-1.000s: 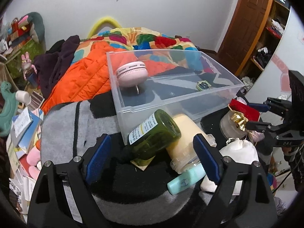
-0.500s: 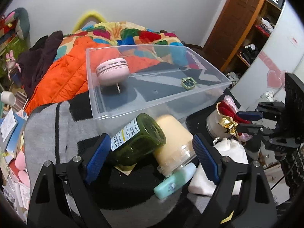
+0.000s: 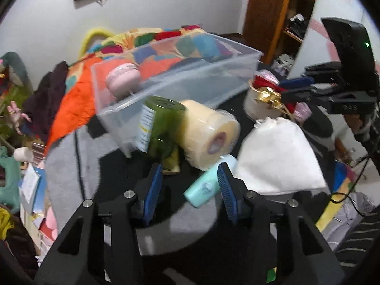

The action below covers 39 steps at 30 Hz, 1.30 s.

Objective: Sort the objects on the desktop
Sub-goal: 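Grasp the green glass bottle with the left tool while the right tool holds the red pouch, then carry the bottle and red pouch into the clear box and release both tools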

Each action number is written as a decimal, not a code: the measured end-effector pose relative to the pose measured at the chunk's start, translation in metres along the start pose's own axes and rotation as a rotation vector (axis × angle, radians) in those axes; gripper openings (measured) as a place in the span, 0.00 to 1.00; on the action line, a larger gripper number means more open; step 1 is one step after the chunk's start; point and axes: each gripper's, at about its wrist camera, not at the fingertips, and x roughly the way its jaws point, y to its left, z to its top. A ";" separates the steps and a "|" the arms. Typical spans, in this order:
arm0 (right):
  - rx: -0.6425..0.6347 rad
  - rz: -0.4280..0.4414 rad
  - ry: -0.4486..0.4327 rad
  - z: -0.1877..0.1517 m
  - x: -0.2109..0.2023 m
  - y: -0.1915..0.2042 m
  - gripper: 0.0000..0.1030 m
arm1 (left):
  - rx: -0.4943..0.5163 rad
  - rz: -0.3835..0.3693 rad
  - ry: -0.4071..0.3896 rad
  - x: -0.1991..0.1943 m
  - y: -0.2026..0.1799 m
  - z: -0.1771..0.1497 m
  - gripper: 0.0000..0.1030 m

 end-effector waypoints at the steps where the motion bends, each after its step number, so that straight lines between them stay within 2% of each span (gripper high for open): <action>1: -0.001 0.001 -0.001 0.000 -0.001 0.000 0.21 | -0.008 0.017 -0.008 -0.001 0.003 0.001 0.47; 5: 0.002 0.006 -0.006 -0.001 -0.004 -0.001 0.21 | -0.055 0.117 -0.049 -0.003 0.018 0.006 0.47; 9: 0.017 0.017 -0.005 -0.001 -0.004 -0.004 0.21 | -0.081 0.151 -0.076 0.002 0.024 0.009 0.47; 11: 0.019 0.020 -0.003 -0.001 -0.003 -0.005 0.21 | -0.074 0.135 -0.073 0.007 0.022 0.011 0.47; 16: 0.011 0.021 0.003 0.001 -0.002 -0.003 0.21 | -0.039 0.163 -0.053 0.021 0.007 0.019 0.47; 21: 0.003 0.020 0.008 0.001 0.000 -0.001 0.21 | -0.042 0.149 -0.071 0.021 0.003 0.022 0.47; 29: -0.001 0.033 -0.002 0.002 -0.004 0.001 0.20 | -0.034 0.195 -0.090 0.022 -0.008 0.021 0.43; 39: 0.016 0.048 -0.049 0.011 -0.018 -0.002 0.19 | -0.056 0.173 -0.197 -0.021 -0.013 0.016 0.42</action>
